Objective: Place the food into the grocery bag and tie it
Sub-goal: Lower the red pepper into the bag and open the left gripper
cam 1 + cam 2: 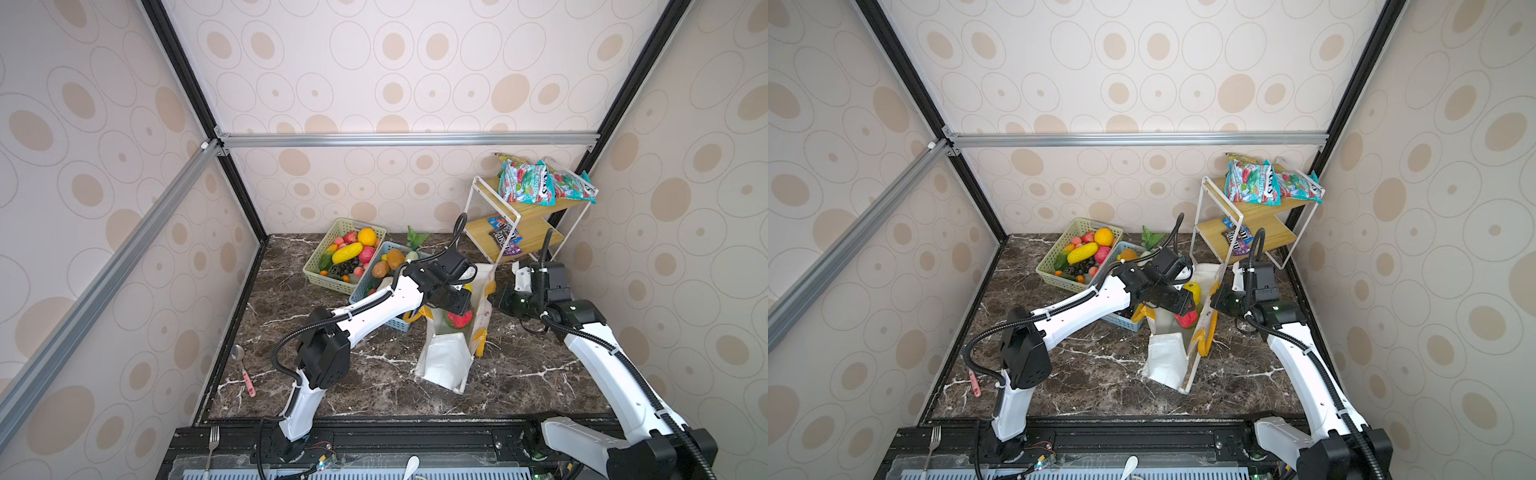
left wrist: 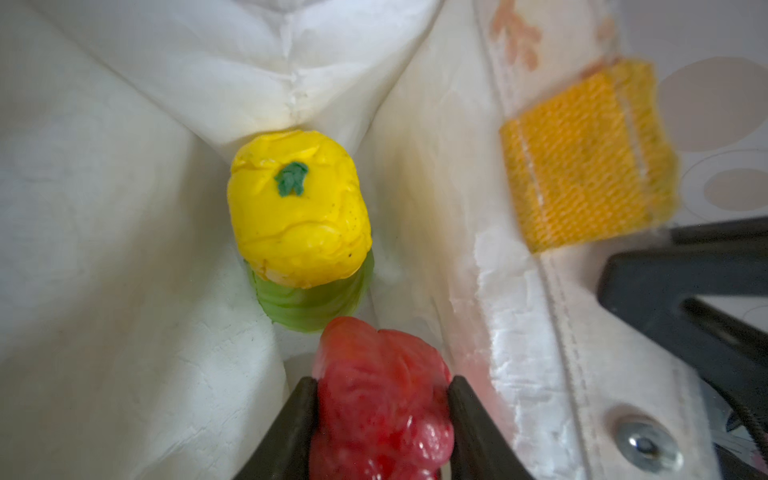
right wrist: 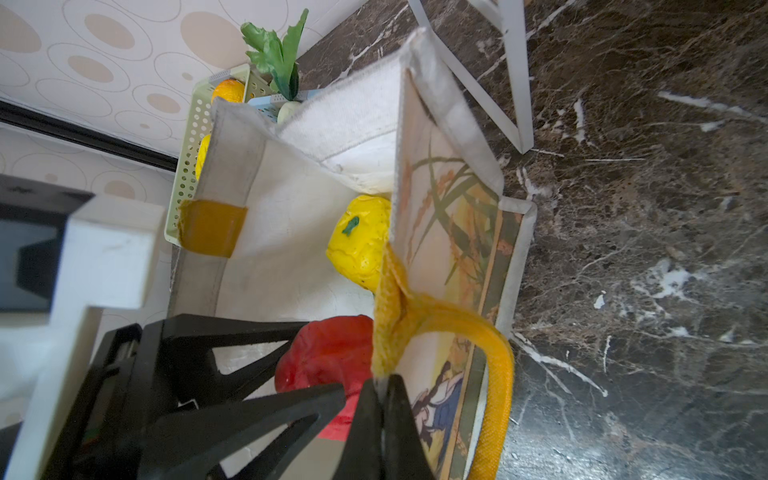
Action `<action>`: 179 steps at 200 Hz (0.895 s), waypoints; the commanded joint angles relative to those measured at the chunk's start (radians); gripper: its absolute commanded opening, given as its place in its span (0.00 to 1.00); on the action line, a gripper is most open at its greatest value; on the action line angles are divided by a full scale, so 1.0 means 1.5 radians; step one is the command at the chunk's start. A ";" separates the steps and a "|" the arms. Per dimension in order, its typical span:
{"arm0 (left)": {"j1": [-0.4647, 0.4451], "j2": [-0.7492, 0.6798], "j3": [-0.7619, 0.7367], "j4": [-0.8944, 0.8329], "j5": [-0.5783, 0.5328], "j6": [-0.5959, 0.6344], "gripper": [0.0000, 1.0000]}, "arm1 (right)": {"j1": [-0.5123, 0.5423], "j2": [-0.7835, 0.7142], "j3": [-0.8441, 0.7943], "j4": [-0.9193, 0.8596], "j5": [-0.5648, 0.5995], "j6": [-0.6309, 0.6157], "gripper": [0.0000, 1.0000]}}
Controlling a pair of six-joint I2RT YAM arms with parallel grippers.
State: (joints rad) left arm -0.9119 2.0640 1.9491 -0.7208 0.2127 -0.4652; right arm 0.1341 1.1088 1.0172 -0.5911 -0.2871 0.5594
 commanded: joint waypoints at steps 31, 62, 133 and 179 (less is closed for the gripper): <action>-0.011 0.018 0.020 -0.022 -0.046 0.020 0.51 | -0.002 -0.004 0.000 -0.007 0.004 -0.004 0.00; -0.012 0.018 0.019 -0.021 -0.056 0.016 0.59 | -0.002 -0.009 -0.003 -0.007 0.007 -0.004 0.00; -0.012 0.008 0.054 -0.025 -0.055 0.009 0.71 | -0.002 -0.008 -0.003 -0.008 0.006 -0.004 0.00; -0.003 -0.003 0.107 -0.035 -0.049 0.000 0.74 | -0.002 -0.014 -0.008 -0.009 0.007 -0.004 0.00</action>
State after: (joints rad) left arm -0.9207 2.0892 2.0384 -0.7441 0.1436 -0.4553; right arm 0.1341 1.1076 1.0168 -0.5915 -0.2844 0.5591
